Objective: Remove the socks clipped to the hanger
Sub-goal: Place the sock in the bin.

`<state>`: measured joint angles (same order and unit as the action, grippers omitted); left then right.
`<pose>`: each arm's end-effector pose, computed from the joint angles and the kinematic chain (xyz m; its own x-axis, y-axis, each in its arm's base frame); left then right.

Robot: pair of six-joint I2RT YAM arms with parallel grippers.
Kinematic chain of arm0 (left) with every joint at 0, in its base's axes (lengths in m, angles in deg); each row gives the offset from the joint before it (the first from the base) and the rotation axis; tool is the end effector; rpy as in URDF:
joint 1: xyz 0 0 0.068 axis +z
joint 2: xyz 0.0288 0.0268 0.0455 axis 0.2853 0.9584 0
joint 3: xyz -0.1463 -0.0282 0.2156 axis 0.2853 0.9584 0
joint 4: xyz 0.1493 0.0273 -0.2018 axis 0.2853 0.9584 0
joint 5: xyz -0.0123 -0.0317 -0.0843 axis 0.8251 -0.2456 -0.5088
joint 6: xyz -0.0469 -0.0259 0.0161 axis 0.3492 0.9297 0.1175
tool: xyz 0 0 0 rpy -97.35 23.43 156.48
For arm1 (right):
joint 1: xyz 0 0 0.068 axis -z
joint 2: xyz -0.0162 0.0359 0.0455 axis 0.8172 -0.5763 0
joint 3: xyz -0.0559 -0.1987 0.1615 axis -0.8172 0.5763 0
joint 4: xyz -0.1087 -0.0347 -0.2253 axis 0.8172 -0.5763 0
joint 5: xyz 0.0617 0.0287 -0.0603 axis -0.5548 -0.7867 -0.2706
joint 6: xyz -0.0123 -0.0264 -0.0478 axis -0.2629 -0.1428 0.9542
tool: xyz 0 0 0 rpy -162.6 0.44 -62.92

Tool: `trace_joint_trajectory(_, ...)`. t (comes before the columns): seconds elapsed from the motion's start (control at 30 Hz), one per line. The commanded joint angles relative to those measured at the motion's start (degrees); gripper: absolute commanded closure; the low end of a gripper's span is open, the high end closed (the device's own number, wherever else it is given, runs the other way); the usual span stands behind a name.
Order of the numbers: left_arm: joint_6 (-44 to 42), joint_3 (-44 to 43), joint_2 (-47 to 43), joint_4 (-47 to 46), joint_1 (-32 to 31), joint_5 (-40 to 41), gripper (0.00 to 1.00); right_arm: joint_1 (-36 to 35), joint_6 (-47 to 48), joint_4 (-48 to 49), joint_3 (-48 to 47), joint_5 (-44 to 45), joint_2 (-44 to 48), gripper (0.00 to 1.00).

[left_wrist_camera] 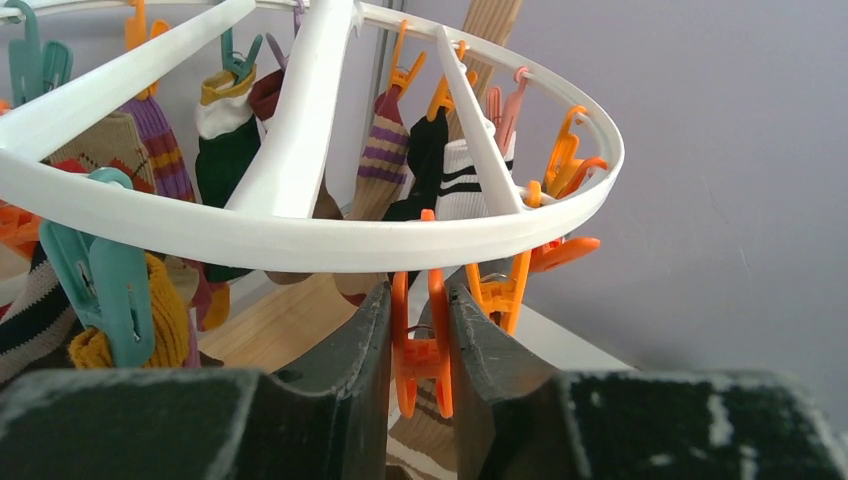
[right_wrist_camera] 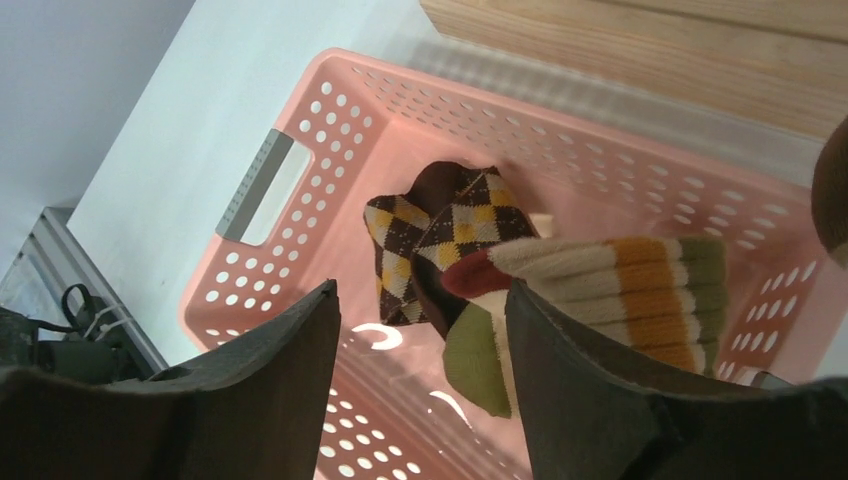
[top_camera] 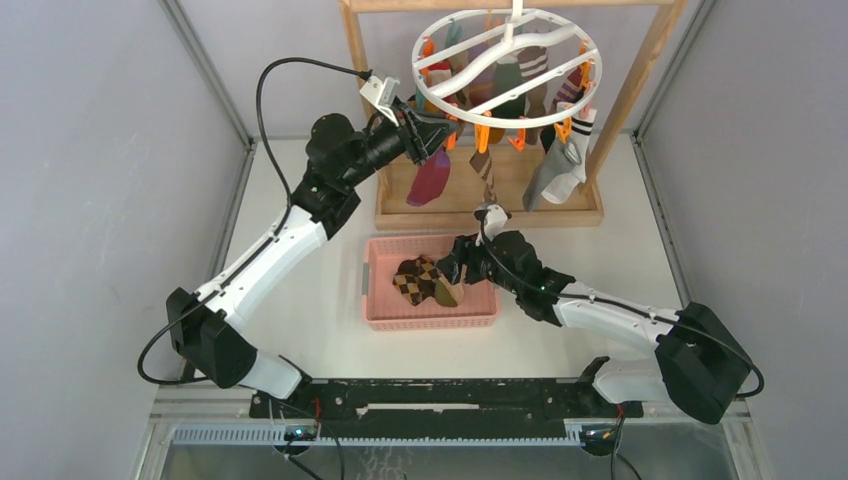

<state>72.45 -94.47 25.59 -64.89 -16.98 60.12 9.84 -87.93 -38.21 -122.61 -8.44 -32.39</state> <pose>0.2734 -0.1987 0.4436 -0.0720 -0.2965 -0.9523 0.8356 0.5034 -0.2199 0.1921 0.1926 0.2212 -0.5428 0.0477 -0.8385 -0.5387 0.7462 0.3912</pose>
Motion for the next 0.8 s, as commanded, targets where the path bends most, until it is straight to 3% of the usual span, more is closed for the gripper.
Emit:
trace_joint_trajectory(0.0,-0.50,0.91,-2.88,-0.05,0.09,-0.73,0.82,0.54,-0.89,0.46,-0.41,2.40,1.69,0.30)
trace_joint_trajectory(0.4,-2.00,3.34,-4.59,0.93,0.08,0.99,0.49,1.45,-0.65,-2.45,-0.67,2.32,5.72,0.28)
trace_joint_trajectory(0.77,-4.00,7.85,-6.78,1.26,0.11,4.27,0.37,1.72,-0.38,-4.73,-0.93,2.34,8.57,0.27)
